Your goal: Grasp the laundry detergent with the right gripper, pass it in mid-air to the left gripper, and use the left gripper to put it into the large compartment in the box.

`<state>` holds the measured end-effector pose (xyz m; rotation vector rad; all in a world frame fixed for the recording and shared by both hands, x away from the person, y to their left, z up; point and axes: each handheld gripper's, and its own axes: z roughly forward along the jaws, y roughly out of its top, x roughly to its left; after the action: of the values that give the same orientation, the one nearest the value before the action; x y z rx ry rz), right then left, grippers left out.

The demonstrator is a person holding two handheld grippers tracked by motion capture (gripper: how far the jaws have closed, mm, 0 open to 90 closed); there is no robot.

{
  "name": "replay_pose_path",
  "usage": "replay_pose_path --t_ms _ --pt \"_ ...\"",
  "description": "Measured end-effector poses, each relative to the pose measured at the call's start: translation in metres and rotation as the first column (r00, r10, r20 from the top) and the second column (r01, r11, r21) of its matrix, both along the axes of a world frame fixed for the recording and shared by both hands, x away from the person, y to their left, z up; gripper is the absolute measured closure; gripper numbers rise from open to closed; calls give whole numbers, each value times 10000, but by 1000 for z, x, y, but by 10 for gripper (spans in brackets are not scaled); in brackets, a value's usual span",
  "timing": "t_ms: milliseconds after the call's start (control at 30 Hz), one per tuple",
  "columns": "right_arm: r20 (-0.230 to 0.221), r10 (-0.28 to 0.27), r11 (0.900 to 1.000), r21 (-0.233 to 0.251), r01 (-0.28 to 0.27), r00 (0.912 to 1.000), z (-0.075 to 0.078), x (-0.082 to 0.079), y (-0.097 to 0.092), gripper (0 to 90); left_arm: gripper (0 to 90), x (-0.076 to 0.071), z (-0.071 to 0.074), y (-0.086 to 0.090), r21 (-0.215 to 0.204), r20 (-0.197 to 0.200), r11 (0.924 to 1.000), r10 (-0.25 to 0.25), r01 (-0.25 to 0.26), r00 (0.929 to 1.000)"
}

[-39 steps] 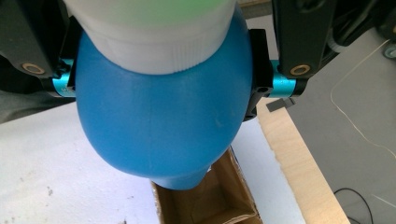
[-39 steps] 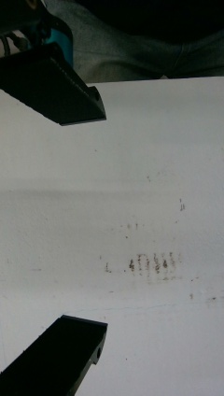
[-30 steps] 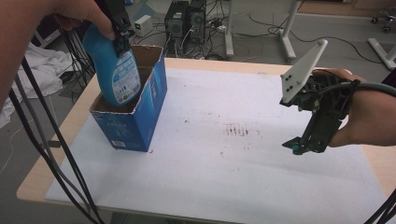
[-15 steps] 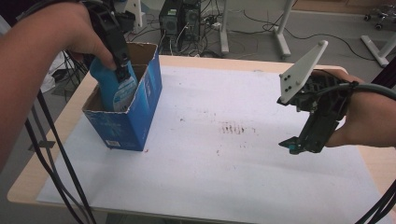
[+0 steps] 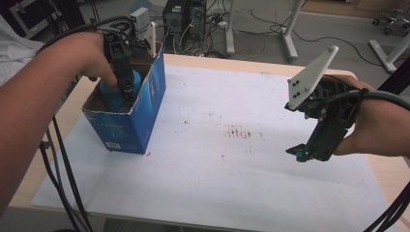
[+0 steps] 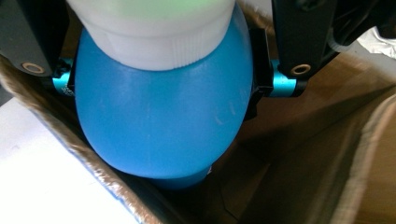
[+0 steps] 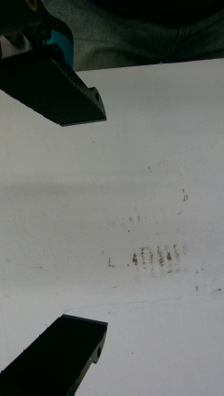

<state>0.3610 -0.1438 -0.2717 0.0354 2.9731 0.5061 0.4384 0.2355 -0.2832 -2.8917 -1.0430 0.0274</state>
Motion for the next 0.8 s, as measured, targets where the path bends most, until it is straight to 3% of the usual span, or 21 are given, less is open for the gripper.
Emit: replay_pose_path --t_ms 133,333,500,567,800 --pt "-30 -12 10000 13 12 10000 -2 1 0 11 382 0 -13 1 -23 -308 9999 -124 124 9994" --pt "-182 -22 10000 -52 21 9998 -6 2 -1 11 380 -1 -13 2 -63 -316 10000 25 -27 9995" --pt "-210 40 10000 -4 -41 9998 -7 4 2 12 374 -2 -12 1 37 -284 9999 -136 137 9995" --pt "-184 144 9999 10 -143 9997 -7 3 2 12 339 -3 -9 1 -53 -80 10000 -73 72 9999" --pt "-162 99 10000 -2 -99 9998 -7 3 1 13 285 -6 -3 1 26 -181 10000 -67 67 9998"
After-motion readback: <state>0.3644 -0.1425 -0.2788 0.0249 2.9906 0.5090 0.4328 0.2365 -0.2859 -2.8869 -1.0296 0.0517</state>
